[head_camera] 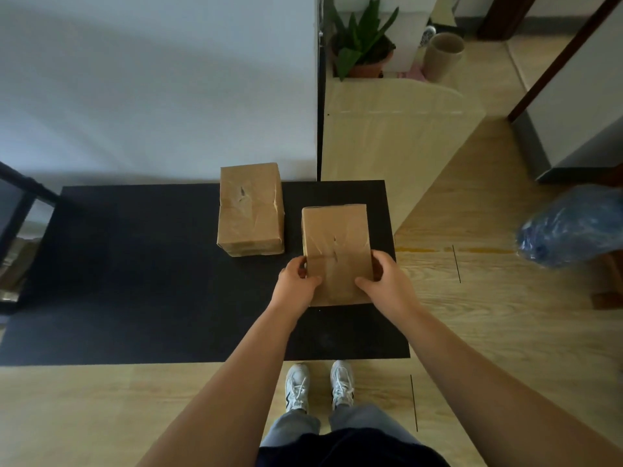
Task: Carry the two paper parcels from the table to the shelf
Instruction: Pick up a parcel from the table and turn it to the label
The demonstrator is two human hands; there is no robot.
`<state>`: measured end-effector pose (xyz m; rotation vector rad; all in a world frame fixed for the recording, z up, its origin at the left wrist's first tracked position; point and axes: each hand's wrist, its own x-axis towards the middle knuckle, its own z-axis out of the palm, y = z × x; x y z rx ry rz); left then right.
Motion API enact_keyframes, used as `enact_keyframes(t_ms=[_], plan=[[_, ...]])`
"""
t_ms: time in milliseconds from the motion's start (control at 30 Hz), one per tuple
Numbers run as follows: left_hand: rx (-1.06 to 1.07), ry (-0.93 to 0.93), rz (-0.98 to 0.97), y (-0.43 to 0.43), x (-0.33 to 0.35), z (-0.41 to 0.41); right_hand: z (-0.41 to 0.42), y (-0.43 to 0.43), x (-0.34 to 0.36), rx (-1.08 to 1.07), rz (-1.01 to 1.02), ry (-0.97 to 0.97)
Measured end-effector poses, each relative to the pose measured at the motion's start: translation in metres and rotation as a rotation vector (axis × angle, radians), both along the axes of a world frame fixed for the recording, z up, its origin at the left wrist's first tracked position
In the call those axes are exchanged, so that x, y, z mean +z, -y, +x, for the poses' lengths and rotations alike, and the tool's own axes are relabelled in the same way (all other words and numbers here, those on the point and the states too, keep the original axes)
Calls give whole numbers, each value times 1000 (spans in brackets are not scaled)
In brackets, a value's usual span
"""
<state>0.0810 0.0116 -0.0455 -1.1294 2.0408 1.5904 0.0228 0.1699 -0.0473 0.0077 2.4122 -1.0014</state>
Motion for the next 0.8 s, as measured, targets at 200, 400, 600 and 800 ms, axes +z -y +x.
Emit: enact_keyframes(t_ms=[200,400,600,800], plan=[[-33,-128,-215,3,11,-6,-9,6,14,-94,-134,-4],[-45,-195,-300,8,11,-10,-10,18,18,-241,-318,23],[25,-88,-57,16,9,-7,-7,9,8,-270,-235,120],[304,-6,186,29,23,-4,-4,5,19,-396,-301,286]])
